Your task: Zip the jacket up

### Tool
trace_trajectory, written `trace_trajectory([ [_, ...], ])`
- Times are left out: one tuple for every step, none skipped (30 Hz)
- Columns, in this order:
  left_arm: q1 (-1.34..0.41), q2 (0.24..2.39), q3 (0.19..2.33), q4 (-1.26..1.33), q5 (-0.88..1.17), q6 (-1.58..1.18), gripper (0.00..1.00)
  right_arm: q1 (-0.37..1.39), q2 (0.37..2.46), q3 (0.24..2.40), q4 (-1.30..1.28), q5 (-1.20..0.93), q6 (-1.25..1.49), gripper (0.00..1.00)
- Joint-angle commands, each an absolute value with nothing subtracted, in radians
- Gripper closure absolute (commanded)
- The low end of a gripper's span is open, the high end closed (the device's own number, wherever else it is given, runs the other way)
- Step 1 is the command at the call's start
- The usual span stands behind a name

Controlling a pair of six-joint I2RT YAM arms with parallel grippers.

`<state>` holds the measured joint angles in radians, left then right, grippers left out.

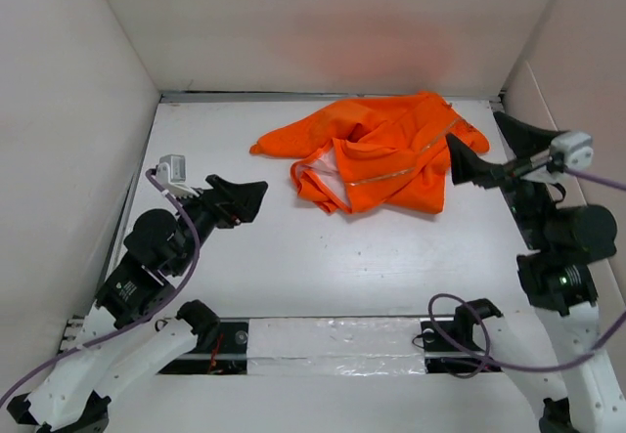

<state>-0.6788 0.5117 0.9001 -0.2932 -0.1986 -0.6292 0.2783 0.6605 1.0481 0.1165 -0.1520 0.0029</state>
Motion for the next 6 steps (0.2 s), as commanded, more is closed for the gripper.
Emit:
trace_trajectory([
  [-0.68, 0.488, 0.902, -0.135, -0.144, -0.641, 0.1, 0.285, 0.533, 1.005, -0.081, -0.098, -0.04, 0.0],
  [-0.68, 0.483, 0.905, -0.121, -0.143, -0.64, 0.1, 0.285, 0.473, 1.011, -0.142, -0.068, -0.049, 0.0],
  [-0.68, 0.476, 0.905, -0.111, -0.138, -0.64, 0.11, 0.285, 0.453, 1.018, -0.173, -0.052, -0.063, 0.0],
  [-0.68, 0.471, 0.904, -0.085, -0.124, -0.635, 0.11, 0.285, 0.439, 1.031, -0.198, -0.038, -0.066, 0.0],
  [-0.68, 0.482, 0.891, -0.036, -0.094, -0.634, 0.12, 0.285, 0.43, 1.045, -0.277, -0.034, -0.08, 0.0],
  [-0.68, 0.482, 0.891, -0.035, -0.094, -0.634, 0.1, 0.285, 0.43, 1.045, -0.278, -0.034, -0.08, 0.0],
])
